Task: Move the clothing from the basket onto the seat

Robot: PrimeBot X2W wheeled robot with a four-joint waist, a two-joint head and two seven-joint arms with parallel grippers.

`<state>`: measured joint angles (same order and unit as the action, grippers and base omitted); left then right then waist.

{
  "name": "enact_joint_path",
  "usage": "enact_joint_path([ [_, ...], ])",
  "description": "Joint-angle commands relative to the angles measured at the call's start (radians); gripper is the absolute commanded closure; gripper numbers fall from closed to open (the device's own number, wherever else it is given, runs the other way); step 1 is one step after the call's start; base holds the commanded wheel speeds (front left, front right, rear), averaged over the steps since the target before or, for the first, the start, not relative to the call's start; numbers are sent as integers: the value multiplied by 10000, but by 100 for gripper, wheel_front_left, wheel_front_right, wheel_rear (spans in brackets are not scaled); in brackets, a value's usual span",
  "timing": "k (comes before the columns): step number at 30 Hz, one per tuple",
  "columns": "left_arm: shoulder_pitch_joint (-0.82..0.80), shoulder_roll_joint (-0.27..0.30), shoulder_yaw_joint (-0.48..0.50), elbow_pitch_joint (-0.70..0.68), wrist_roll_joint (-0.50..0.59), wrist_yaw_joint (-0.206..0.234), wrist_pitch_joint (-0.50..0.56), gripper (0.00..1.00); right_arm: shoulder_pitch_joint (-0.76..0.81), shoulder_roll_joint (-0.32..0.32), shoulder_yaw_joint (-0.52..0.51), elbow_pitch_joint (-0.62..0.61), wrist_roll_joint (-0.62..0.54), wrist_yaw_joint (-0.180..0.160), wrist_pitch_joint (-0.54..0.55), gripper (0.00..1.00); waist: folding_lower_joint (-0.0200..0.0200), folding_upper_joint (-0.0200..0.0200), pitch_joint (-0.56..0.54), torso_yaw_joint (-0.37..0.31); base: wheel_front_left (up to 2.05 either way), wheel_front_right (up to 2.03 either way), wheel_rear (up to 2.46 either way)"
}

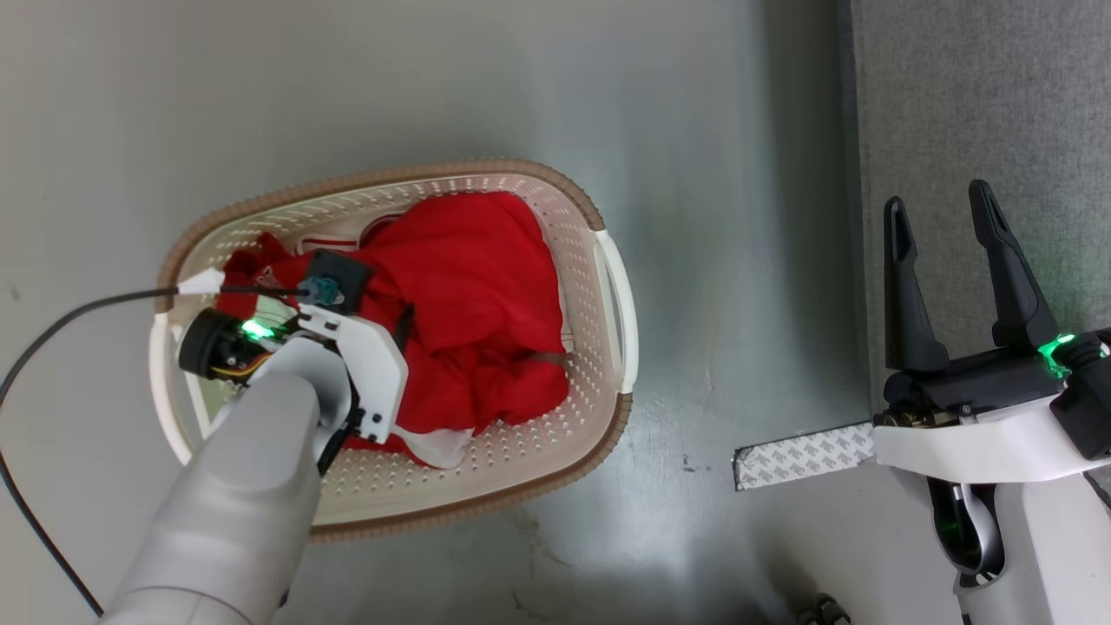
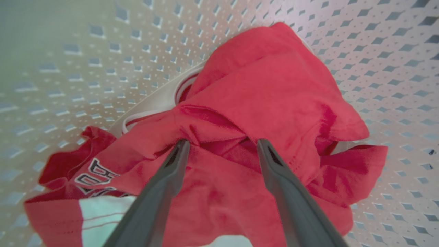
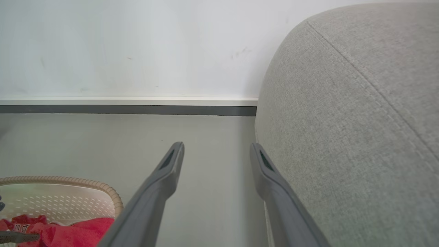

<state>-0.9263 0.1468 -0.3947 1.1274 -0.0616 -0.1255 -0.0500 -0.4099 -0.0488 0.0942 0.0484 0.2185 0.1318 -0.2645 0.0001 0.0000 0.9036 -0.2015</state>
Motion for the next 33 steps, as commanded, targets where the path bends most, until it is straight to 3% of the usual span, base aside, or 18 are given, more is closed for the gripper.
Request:
enact_joint_path([
  [1,-152,133,-40,125,82,43,30,0,-112,-30,16,-45,36,-21,0,0,-1,0,67,-63,0,0,0],
  [9,-530,248,-142,538,83,410,67,0,-94,-28,10,-89,82,-21,0,0,-1,0,246,-145,0,0,0],
  [33,-1506,-236,-727,1042,-194,140,-307,0,-132,-34,-34,-197,-166,-21,6,0,-1,0,996,-158,0,0,0],
])
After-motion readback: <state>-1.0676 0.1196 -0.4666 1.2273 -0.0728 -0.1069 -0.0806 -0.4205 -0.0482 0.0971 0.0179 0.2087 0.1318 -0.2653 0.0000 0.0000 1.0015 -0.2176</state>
